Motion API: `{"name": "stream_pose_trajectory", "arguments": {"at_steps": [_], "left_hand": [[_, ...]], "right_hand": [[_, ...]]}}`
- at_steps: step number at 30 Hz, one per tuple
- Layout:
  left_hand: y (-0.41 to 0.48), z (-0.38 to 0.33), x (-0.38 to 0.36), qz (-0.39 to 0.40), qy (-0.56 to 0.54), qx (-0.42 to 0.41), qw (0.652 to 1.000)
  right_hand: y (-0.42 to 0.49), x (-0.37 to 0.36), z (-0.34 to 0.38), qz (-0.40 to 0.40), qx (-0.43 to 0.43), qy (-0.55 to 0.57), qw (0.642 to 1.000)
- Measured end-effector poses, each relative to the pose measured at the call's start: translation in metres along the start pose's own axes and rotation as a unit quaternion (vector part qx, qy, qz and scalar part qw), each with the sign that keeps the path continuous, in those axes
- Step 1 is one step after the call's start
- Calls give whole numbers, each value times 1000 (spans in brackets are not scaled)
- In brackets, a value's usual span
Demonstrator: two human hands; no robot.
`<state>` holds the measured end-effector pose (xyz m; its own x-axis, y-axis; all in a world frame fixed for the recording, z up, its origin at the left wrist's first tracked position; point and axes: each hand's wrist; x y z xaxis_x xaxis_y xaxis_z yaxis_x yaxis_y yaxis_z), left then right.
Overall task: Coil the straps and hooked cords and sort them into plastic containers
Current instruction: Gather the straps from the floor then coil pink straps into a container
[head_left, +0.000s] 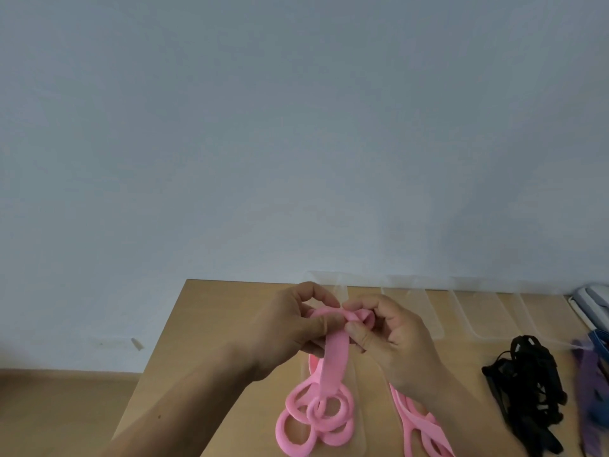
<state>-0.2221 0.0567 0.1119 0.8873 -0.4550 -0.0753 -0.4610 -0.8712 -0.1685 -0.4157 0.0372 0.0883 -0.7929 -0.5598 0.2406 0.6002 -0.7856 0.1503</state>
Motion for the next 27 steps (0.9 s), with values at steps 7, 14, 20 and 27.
{"name": "stream_pose_trajectory", "arguments": {"at_steps": [7,14,20,27], "left_hand": [[-4,2,-5,1,-169,11,986],[-4,-1,-4,36,-129,61,989],[-6,6,-5,-7,-127,15,992],[-5,10,-9,-38,-34,-36,998]], "right_hand": [[1,-4,-2,-36,83,-123,988],[-4,-7,-13,-61,159,-250,953],[-11,-4,-7,-1,-15,79,997],[-5,-5,6,-5,-46,117,992]]}}
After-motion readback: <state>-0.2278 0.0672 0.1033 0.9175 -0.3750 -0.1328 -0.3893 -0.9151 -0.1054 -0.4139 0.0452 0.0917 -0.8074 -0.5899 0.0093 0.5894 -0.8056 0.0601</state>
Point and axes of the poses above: each hand's wrist, its own y-axis towards the middle knuckle, its own x-axis out of the back of the hand, z = x × y, and after that the axes turned 15 degrees about z, right-handed
